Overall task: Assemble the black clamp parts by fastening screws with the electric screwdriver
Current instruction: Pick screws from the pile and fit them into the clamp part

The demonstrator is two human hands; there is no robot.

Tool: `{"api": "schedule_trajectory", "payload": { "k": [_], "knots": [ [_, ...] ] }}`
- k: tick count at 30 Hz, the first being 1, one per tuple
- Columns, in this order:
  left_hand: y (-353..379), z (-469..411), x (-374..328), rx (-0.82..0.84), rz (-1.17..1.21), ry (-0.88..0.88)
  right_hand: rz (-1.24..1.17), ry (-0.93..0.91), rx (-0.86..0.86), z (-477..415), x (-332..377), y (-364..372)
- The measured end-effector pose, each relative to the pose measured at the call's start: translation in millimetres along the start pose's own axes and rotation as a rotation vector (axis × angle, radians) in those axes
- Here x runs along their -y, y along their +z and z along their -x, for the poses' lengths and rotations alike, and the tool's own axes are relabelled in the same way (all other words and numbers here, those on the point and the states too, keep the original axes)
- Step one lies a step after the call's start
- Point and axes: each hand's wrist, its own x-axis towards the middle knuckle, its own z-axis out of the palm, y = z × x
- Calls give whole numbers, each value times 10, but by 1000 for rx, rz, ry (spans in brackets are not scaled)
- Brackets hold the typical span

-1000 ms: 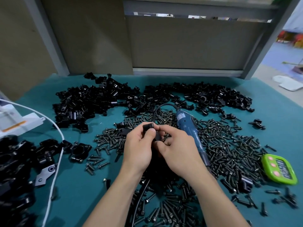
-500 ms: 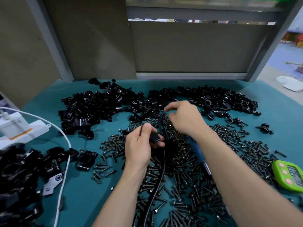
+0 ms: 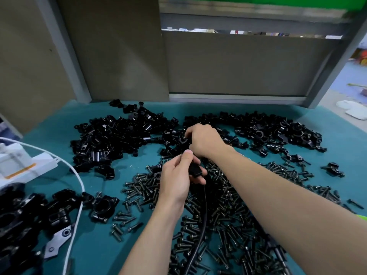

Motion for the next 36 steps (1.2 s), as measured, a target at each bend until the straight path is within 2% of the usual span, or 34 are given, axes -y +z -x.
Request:
{"api": "schedule_trajectory", "payload": {
  "k": [8,12,16,17,19,21,24,26,27,29,31,36],
  "knots": [
    [16,86,-12,33,-98,46,-290,77,-268,337,-125,-129],
    [-23,205,-93,129,-93,171,-605,136,-433,703,-51,-233],
    [-140,296,-135,-60,-385,306,-1043,232,-500,1263,18,-185],
    [-174,341,-143,-102,-486,334,-1148,263,-476,1403,38,-149],
    [-220,440,-135,-74,-588,358,-1220,281,-416,1623,75,-70],
    [-254,520,-99,-17,-529,339,-1195,236,-317,1780,92,-6],
    [-352,552,-69,-62,-517,363,-1043,92,-145,1917,94,4],
    [-384,537,-94,-15,-512,362,-987,68,-98,1958,96,-8],
    [-388,525,-110,30,-493,363,-1057,88,-69,1971,101,-16],
    [-394,502,-138,103,-441,379,-1354,160,49,1984,123,-39],
    [-415,496,-154,124,-428,413,-1586,216,168,1991,118,-68],
    [-431,509,-163,73,-475,440,-1699,187,296,1984,44,-93]
  ]
}}
